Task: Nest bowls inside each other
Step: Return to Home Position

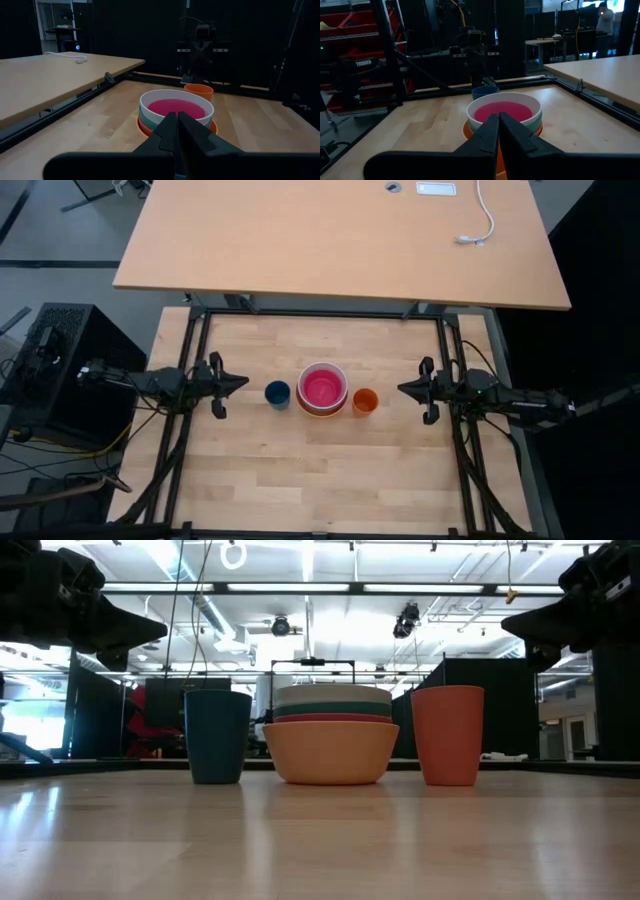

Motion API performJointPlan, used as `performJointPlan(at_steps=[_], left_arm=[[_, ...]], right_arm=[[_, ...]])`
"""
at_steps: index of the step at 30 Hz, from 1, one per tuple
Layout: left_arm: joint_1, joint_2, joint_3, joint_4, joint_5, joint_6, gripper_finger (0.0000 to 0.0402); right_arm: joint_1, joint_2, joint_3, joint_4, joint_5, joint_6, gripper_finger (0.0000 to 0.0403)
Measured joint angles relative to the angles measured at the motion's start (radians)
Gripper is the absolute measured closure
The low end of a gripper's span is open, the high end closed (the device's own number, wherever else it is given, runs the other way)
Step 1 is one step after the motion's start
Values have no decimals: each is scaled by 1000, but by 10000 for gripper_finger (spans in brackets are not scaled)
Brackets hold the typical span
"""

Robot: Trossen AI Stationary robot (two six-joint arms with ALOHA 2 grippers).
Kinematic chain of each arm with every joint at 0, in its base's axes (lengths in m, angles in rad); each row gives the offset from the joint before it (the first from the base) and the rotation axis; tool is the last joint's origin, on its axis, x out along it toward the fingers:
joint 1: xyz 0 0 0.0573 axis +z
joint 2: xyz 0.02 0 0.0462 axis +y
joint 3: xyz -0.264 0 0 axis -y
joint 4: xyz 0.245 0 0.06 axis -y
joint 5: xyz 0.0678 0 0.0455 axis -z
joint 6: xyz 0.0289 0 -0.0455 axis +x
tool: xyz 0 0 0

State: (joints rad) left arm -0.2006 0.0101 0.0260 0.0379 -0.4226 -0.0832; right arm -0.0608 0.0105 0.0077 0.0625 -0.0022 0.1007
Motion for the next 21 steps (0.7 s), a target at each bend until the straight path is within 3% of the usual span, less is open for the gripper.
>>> performJointPlan(at_steps=[21], left_arm=[[0,0,1,1,1,0,400]], right_arm=[[0,0,-1,0,0,-1,403]])
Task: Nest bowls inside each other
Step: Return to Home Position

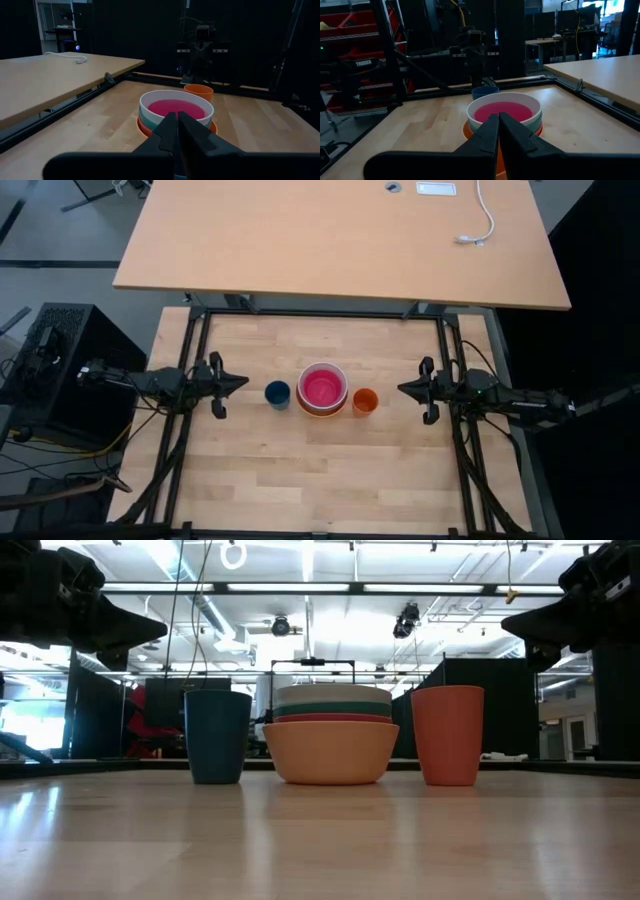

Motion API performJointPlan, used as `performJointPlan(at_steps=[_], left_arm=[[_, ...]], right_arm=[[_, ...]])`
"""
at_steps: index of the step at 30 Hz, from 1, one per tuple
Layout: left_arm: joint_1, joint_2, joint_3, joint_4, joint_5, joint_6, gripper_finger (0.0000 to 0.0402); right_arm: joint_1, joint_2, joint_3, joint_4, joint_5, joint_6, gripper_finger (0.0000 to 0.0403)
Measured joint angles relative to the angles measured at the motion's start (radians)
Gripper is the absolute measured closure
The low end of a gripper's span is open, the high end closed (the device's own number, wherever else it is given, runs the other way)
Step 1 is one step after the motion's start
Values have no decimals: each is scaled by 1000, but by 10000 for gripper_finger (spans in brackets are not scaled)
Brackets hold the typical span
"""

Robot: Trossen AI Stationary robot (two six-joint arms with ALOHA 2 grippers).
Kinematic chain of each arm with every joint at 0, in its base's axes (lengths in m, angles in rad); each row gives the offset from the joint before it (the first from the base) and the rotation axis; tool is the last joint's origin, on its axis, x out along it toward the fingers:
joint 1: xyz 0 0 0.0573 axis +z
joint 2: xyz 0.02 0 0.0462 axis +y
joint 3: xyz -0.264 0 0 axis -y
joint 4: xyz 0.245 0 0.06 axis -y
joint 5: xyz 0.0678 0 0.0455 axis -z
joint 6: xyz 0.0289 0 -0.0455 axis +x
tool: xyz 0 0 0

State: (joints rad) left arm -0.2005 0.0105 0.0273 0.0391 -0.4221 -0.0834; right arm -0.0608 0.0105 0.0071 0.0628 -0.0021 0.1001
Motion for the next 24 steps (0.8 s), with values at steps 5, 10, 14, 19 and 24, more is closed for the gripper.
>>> performJointPlan(at_steps=[5,10,14,19,24], left_arm=[[0,0,0,0,0,0,400],[0,0,0,0,0,0,401],[0,0,0,0,0,0,401],[0,0,0,0,0,0,400],[0,0,0,0,0,0,395]], right_arm=[[0,0,0,0,0,0,403],[0,0,0,0,0,0,403],[0,0,0,0,0,0,403],[0,0,0,0,0,0,403],[0,0,0,0,0,0,403]])
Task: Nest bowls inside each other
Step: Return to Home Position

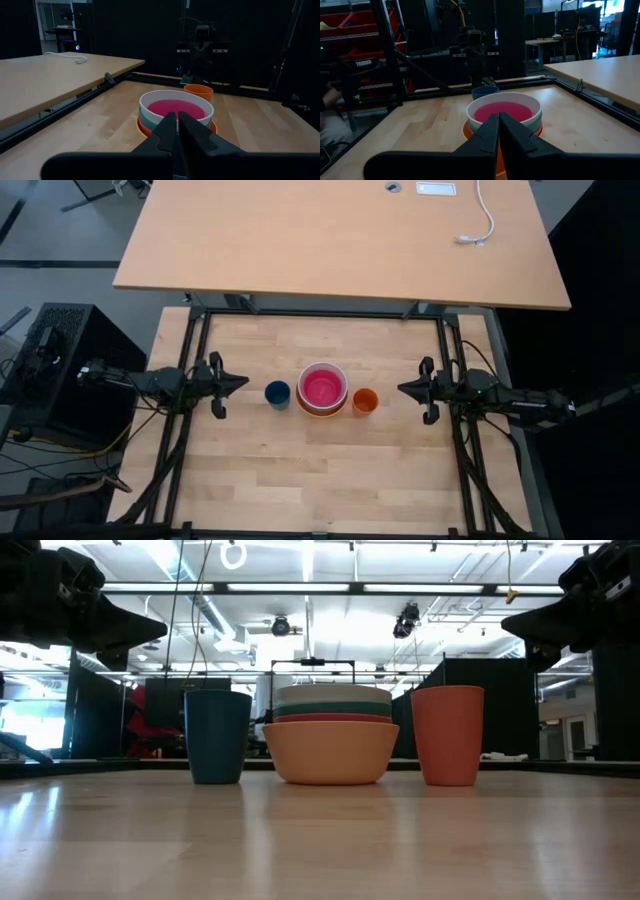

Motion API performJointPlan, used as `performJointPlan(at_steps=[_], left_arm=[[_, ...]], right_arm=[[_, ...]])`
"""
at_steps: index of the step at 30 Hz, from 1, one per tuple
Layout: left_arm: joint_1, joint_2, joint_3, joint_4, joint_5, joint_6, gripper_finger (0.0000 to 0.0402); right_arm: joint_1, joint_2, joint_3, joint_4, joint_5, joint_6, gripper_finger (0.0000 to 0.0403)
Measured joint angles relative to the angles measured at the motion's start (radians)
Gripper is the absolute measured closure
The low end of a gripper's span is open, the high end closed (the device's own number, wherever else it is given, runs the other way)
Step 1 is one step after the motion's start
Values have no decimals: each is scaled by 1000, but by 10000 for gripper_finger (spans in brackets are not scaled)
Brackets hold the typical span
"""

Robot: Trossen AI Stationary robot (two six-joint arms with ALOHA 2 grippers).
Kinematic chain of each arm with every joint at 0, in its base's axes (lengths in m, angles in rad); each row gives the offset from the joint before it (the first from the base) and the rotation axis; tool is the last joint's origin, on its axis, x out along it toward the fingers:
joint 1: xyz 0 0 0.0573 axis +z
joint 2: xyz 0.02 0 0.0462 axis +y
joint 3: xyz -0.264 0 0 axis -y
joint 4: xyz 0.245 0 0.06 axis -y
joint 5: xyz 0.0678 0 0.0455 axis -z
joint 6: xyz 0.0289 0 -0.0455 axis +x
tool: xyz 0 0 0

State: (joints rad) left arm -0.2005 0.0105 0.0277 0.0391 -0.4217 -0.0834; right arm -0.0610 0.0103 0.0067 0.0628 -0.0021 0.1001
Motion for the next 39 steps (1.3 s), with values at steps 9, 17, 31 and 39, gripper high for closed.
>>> performJointPlan(at_steps=[9,17,31,39], left_arm=[[0,0,0,0,0,0,397],[0,0,0,0,0,0,395],[0,0,0,0,0,0,401],[0,0,0,0,0,0,398]], right_arm=[[0,0,0,0,0,0,403],[0,0,0,0,0,0,403],[0,0,0,0,0,0,403],[0,0,0,0,0,0,403]])
